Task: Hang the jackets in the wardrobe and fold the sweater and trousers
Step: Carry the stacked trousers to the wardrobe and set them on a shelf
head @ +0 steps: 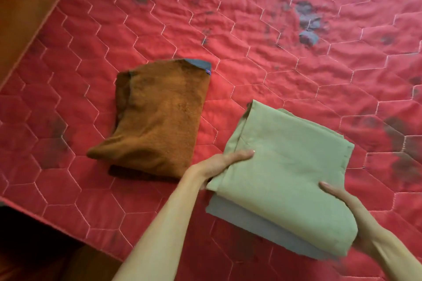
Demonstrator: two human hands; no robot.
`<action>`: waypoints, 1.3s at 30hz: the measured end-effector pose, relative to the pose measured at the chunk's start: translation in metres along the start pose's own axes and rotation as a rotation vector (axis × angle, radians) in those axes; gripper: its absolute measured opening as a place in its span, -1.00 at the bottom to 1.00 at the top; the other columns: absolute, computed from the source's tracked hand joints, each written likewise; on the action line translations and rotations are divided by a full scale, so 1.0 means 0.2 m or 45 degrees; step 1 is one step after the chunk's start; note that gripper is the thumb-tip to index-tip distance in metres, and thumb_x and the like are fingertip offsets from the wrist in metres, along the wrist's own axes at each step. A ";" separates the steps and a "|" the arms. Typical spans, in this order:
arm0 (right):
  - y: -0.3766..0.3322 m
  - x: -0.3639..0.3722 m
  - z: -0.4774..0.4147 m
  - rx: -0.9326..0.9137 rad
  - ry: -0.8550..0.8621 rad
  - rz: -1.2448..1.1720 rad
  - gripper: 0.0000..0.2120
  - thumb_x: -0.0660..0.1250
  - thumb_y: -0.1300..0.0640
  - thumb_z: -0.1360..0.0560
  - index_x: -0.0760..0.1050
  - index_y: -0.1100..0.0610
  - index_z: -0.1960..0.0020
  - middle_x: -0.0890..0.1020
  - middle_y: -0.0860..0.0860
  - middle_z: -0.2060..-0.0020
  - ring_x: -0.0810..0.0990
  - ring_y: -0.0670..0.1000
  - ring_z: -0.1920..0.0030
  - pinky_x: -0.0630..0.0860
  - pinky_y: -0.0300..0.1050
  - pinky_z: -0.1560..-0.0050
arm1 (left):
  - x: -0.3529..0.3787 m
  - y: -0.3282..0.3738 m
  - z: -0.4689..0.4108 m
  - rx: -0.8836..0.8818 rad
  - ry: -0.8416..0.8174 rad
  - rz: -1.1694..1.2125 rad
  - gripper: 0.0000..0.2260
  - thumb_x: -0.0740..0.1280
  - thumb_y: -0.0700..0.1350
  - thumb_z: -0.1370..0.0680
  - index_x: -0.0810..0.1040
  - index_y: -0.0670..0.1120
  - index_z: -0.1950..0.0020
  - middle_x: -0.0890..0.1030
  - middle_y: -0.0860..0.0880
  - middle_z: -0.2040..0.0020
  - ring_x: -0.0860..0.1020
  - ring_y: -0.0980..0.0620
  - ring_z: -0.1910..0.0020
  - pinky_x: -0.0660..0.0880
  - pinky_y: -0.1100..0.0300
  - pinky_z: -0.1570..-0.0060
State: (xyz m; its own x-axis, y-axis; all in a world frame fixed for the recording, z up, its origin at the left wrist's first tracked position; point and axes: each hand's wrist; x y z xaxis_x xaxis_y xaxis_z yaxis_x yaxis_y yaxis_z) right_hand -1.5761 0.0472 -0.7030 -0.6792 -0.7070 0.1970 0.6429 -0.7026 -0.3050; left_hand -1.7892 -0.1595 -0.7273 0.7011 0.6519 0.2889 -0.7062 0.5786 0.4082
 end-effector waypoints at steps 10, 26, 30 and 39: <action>-0.13 0.65 -0.02 -0.195 -0.231 -0.054 -0.53 0.65 -0.10 0.11 0.73 0.14 0.30 0.71 0.15 0.27 0.71 0.06 0.37 0.58 -0.19 0.48 | -0.52 0.27 0.47 0.166 0.065 -0.039 -0.59 0.47 -0.04 -0.47 0.58 -0.13 -0.29 0.69 -0.10 -0.14 0.66 -0.05 -0.13 0.55 0.09 -0.13; -0.41 1.69 -0.34 -0.731 0.482 1.081 -0.18 0.59 -0.17 -0.29 0.40 0.15 -0.40 0.54 0.07 -0.32 0.53 0.05 -0.30 0.46 0.12 -0.35 | -1.43 0.09 0.60 0.234 1.214 -0.460 0.14 0.50 0.43 -0.19 0.04 0.08 -0.61 0.19 -0.03 -0.59 0.20 -0.07 -0.55 0.21 -0.09 -0.49; -0.45 1.90 -0.31 -1.773 0.637 1.512 -0.43 0.27 0.11 -0.51 0.29 0.18 -0.50 0.30 0.11 -0.51 0.21 0.09 -0.54 0.10 0.01 -0.53 | -1.36 0.23 0.55 1.003 1.335 -1.199 -0.39 0.27 0.07 -0.57 0.18 0.03 -0.60 0.16 -0.04 -0.60 0.07 -0.01 -0.59 -0.01 0.06 -0.55; -0.51 1.85 -0.73 -1.344 0.502 2.028 -0.20 -0.04 -0.41 -0.53 -0.06 -0.01 -0.63 -0.10 0.03 -0.63 -0.16 0.03 -0.61 -0.15 0.14 -0.58 | -1.34 0.25 0.21 0.512 1.366 -0.712 -0.27 0.05 0.35 -0.60 -0.18 0.07 -0.63 -0.07 -0.13 -0.64 -0.02 -0.11 -0.61 -0.06 -0.09 -0.53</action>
State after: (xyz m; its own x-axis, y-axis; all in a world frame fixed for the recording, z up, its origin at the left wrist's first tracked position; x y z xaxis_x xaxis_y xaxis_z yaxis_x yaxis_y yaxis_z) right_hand -1.9444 -0.1315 -0.7354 0.0895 -0.3845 -0.9188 0.3163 0.8857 -0.3399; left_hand -2.0088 -0.3257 -0.7487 0.3283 0.5449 -0.7716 -0.1305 0.8352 0.5343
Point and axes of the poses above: each hand's wrist, its own z-axis away from the middle knuckle, its own x-axis out of the palm, y = z × x
